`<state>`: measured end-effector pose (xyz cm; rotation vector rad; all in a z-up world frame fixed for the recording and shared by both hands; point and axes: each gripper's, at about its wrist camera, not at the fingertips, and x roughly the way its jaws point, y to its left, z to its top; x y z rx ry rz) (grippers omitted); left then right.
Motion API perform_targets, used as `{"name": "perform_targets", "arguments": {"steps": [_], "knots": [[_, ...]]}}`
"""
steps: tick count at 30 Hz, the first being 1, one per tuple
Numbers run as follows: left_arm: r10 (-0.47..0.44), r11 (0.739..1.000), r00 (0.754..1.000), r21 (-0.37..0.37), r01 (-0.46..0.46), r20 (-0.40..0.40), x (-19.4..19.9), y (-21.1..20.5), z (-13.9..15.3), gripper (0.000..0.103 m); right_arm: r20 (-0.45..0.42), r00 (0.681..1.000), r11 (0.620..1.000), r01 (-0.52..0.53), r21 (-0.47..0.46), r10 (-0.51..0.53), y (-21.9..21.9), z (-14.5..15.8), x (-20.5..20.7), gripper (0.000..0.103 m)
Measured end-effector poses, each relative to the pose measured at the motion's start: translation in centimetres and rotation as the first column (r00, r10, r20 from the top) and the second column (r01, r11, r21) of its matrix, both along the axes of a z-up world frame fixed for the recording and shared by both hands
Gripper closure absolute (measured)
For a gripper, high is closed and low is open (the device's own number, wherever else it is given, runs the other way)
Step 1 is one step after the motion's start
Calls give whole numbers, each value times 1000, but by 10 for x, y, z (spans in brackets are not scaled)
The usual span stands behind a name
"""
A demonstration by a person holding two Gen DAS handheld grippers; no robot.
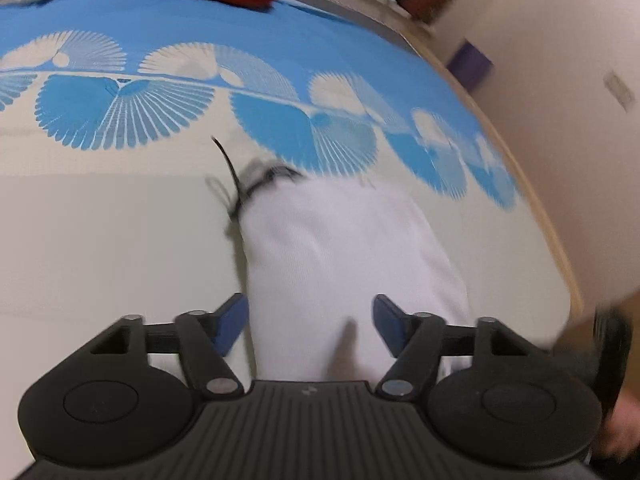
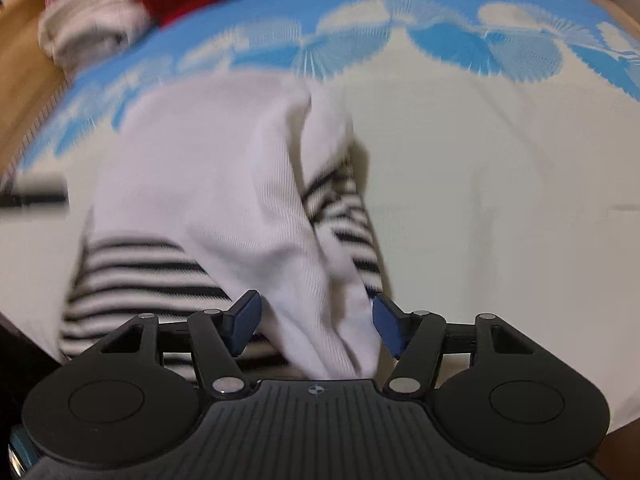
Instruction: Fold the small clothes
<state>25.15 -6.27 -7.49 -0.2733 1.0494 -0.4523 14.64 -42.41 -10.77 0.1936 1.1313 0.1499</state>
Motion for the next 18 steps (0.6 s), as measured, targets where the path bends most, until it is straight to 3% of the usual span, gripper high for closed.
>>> {"name": "perform_targets", "arguments": {"steps": [2, 6, 10, 11, 12, 15, 18], "knots": [[32, 999, 997, -34, -34, -65, 31, 2, -17, 23, -16, 1000, 1000, 6, 6, -6, 1, -2, 2, 40], [77, 980, 964, -160, -121, -256, 65, 12, -71, 18, -58, 998, 1000, 13, 28, -12, 4, -12, 7, 50], [66, 980, 965, -167, -112, -255, 83, 1, -92, 17, -67, 998, 1000, -14, 26, 16, 11, -15, 10, 61], [71, 978, 963, -174, -119, -260, 86, 0, -97, 22, -72, 997, 999, -10, 31, 13, 11, -15, 11, 62], [71, 974, 961, -188, -124, -267, 89, -1, -101, 42, -76, 997, 999, -4, 38, 7, 11, -15, 11, 65], [39, 978, 971, -189, -85, -238, 91, -10, -93, 70, -79, 997, 999, 9, 41, -6, 13, -12, 15, 73], [24, 987, 992, -155, -43, -126, 91, -3, -63, 75, -63, 998, 999, 3, 47, 0, 23, -6, 20, 83]]}}
